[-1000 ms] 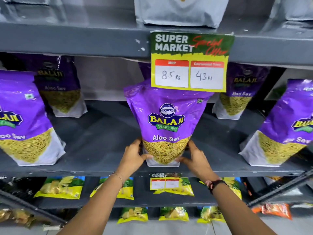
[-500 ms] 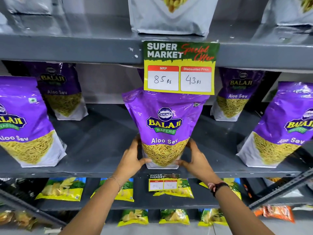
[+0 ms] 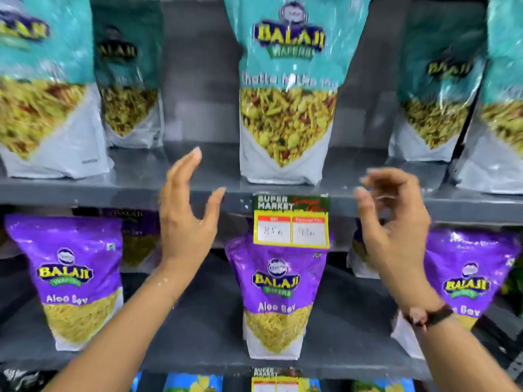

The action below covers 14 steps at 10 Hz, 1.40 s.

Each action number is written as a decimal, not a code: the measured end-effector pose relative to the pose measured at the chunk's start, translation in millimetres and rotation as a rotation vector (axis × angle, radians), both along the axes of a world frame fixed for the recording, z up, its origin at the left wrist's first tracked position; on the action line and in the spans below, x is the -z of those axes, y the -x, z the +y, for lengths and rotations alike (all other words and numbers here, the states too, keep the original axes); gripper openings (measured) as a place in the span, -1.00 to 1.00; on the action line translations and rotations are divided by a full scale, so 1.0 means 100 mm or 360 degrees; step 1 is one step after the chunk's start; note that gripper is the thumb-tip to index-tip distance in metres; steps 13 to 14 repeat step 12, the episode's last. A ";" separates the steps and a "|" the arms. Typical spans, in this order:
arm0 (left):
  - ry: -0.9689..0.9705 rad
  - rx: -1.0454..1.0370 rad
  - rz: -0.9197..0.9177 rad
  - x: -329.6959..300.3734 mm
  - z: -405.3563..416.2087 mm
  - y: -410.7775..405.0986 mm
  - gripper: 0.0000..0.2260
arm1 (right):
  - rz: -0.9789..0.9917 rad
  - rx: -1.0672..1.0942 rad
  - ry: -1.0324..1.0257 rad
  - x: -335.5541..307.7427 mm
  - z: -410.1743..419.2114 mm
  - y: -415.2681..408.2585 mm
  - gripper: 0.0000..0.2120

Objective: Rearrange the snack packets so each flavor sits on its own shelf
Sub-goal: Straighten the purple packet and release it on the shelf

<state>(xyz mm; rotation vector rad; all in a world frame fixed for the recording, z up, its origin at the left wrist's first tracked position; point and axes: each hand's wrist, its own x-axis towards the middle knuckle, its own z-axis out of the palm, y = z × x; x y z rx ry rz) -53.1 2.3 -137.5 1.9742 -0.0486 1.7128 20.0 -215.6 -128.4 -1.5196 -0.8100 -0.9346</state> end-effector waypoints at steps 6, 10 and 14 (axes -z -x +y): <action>0.0554 0.0542 0.1100 -0.75 -0.02 -0.46 -0.54 | 0.0877 -0.0356 0.0636 -0.65 0.25 -0.56 -0.52; 0.0547 0.0534 0.1002 -0.74 -0.11 -0.31 -0.51 | 0.0968 -0.0433 0.0606 -0.66 0.16 -0.44 -0.53; 0.0363 0.0347 0.1058 -0.76 -0.14 -0.24 -0.36 | 0.0858 -0.0276 0.0672 -0.68 0.08 -0.32 -0.41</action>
